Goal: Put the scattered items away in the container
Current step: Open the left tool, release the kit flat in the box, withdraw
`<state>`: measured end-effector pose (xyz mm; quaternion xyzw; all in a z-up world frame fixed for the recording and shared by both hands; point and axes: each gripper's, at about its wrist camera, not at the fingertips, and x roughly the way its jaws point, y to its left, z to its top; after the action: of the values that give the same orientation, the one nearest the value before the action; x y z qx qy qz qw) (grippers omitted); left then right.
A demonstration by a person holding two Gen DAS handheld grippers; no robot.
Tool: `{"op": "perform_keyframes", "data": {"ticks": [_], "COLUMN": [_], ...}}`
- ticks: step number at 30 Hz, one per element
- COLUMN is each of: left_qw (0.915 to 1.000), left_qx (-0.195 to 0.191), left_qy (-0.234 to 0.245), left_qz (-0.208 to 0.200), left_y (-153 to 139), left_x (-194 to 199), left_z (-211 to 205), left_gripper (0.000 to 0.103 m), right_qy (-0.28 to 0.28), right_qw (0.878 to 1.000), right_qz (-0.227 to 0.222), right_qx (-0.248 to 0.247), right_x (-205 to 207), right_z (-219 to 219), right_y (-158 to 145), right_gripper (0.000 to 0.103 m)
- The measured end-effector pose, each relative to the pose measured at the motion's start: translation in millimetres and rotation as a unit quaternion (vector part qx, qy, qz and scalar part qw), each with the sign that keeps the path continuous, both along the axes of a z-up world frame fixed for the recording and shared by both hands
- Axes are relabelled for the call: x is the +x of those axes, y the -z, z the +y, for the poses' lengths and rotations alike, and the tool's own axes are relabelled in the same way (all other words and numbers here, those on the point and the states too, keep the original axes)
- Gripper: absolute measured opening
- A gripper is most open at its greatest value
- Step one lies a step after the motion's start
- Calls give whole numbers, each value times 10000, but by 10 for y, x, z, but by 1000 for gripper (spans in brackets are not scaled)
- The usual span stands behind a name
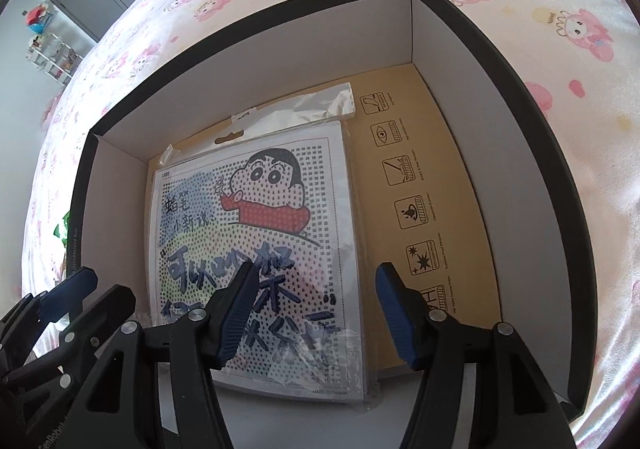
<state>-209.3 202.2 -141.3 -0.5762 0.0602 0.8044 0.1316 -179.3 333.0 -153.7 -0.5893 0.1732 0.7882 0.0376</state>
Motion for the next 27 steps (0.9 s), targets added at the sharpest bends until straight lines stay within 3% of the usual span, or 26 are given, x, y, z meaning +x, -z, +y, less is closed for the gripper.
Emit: {"op": "perform_keyframes", "data": {"ticks": [5, 14, 16, 19, 21, 24, 27], "left_qw": [10000, 9997, 9995, 9978, 9968, 9961, 9950], "left_qx": [-23, 42, 265, 622, 689, 677, 690], "left_qy": [-33, -192, -115, 172, 319, 488, 624], "left_qz": [-46, -136, -142, -156, -238, -303, -362], "left_y": [-26, -11, -32, -59, -27, 29, 89], "left_x": [34, 11, 16, 38, 41, 82, 130], "left_z": [32, -99, -73, 69, 203, 404, 586], "left_gripper": [53, 51, 51, 53, 53, 54, 56], "right_qy": [-308, -698, -459, 76, 304, 402, 323], "right_qw": [9992, 9971, 9983, 9976, 9950, 9973, 9972], "right_qz": [-271, -173, 26, 525, 680, 603, 668], "right_qx": [29, -236, -364, 446, 659, 110, -67], "right_x": [-67, -87, -22, 138, 197, 175, 119], "right_z": [-119, -225, -73, 236, 392, 536, 540], "right_y": [56, 3, -111, -425, -530, -446, -410], "right_gripper": [62, 63, 63, 63, 63, 63, 63]}}
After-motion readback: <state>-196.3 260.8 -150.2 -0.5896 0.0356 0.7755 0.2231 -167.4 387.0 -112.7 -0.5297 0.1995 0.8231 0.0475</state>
